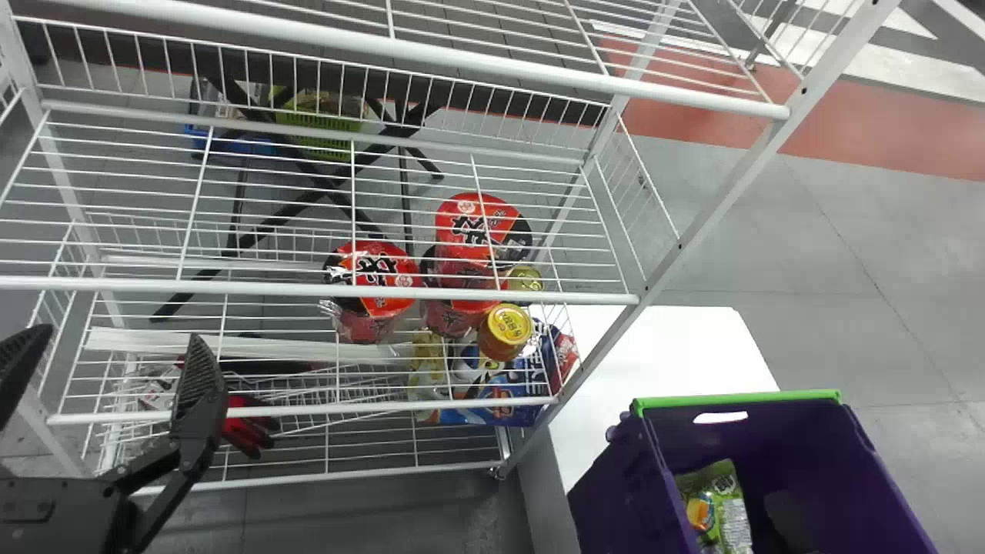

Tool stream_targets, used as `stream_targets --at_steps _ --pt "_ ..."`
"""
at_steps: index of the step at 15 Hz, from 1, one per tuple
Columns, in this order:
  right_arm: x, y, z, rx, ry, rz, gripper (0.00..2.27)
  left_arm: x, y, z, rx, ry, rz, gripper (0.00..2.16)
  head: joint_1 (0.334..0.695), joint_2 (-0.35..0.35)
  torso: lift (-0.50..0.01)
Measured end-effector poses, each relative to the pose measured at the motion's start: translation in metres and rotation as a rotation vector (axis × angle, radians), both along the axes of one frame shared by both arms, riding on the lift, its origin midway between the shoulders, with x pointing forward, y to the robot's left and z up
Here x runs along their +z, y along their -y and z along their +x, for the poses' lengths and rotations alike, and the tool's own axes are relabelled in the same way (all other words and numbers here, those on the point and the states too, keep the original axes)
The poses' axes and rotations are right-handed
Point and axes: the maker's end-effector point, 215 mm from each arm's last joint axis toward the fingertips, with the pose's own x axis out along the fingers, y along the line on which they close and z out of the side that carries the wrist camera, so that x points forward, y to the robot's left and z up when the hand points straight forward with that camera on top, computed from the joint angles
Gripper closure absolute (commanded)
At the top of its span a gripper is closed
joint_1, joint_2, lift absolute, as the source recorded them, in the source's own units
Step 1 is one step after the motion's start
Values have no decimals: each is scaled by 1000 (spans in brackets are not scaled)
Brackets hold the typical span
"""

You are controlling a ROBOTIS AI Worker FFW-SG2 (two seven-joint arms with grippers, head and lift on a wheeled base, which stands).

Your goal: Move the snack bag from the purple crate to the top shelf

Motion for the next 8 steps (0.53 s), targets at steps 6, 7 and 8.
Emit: stream_targets --at_steps 6,7,8 --pt "1 -13 2 -16 16 32 2243 -2 2 -1 -1 -7 3 103 695 -350 -326" --pt "2 -14 2 -27 24 37 2243 -3 2 -1 -1 -8 3 103 695 -350 -322" --pt "2 -14 1 -38 33 41 2243 -3 2 -1 -1 -8 3 103 695 -350 -318"
